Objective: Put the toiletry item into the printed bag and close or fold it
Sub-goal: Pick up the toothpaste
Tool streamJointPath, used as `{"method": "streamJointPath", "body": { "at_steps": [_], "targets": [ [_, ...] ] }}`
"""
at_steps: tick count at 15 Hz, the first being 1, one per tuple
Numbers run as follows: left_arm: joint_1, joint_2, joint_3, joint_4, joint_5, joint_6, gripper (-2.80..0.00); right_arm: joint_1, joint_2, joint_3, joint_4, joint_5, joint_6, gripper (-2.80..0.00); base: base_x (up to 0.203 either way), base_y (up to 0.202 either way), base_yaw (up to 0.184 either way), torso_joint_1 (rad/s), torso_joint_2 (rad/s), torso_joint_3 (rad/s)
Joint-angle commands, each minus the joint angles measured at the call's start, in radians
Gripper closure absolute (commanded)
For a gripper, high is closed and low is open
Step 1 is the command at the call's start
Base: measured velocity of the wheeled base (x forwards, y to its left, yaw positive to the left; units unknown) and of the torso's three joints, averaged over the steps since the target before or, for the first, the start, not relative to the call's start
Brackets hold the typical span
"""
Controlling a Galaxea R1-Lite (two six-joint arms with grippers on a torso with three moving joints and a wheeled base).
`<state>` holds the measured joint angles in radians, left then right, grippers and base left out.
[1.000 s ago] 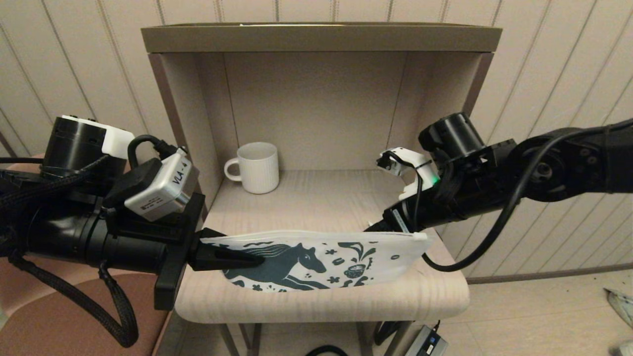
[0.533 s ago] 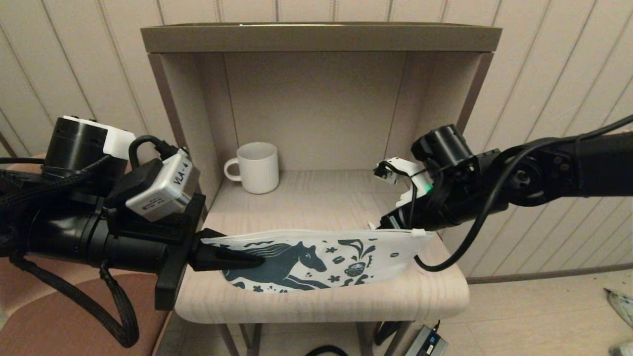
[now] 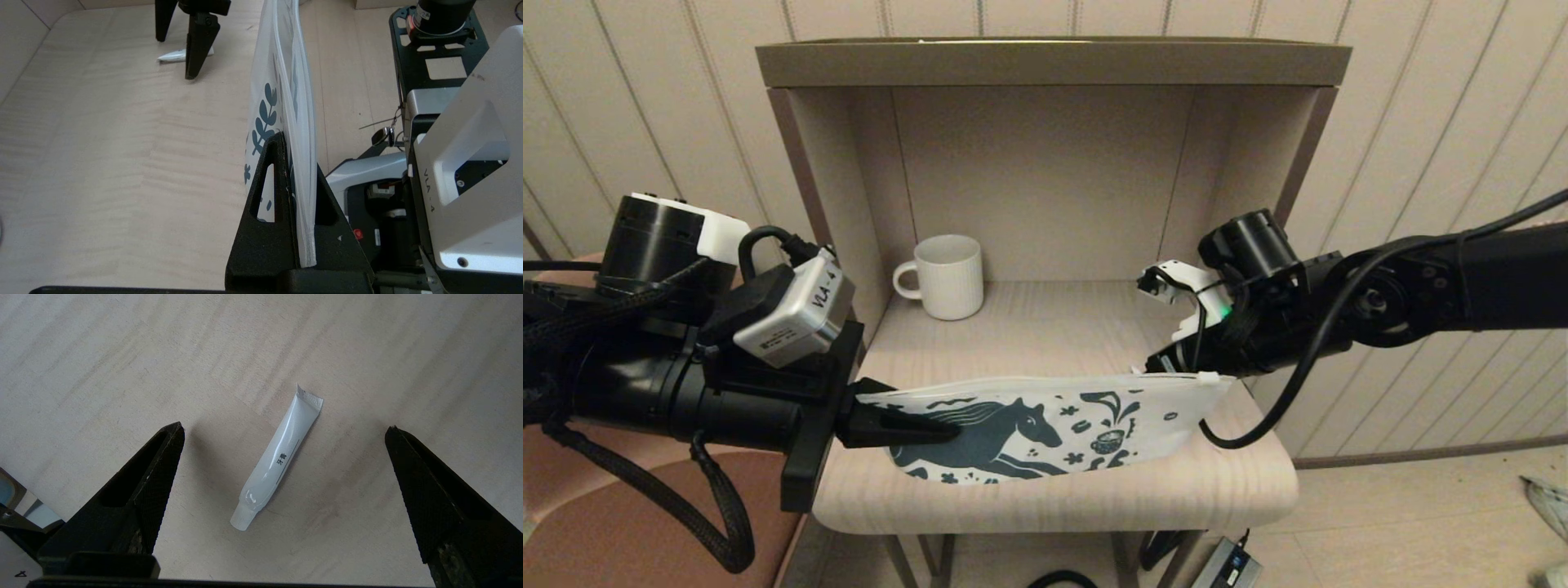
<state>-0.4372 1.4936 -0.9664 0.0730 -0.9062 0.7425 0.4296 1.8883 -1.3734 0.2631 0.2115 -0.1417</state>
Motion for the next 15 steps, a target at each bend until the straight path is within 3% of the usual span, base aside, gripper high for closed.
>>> {"method": "streamJointPath", "body": {
  "at_steps": [1, 4, 5, 7, 15],
  "targets": [
    [0.0, 0.002, 0.0, 0.001, -0.005, 0.005, 0.0, 0.001, -0.002, 0.011, 0.004, 0.002, -0.001, -2.8, 0.0, 0.0, 0.0, 0.0, 0.0, 0.0],
    [0.0, -0.001, 0.001, 0.001, -0.005, 0.005, 0.0, 0.008, -0.011, 0.014, 0.004, -0.007, -0.002, -2.8, 0.0, 0.0, 0.0, 0.0, 0.0, 0.0],
    [0.0, -0.003, 0.002, 0.001, -0.005, 0.005, 0.0, 0.011, -0.012, 0.013, 0.003, -0.029, -0.002, 0.0, 0.0, 0.0, 0.0, 0.0, 0.0, 0.0],
    [0.0, -0.006, 0.002, 0.001, -0.005, 0.005, 0.0, 0.017, -0.023, 0.012, 0.002, -0.059, -0.002, 0.0, 0.0, 0.0, 0.0, 0.0, 0.0, 0.0],
    [0.0, -0.01, 0.006, 0.001, -0.005, 0.005, 0.0, 0.028, -0.032, 0.028, 0.004, -0.06, -0.007, 0.0, 0.0, 0.0, 0.0, 0.0, 0.0, 0.0]
  ]
}}
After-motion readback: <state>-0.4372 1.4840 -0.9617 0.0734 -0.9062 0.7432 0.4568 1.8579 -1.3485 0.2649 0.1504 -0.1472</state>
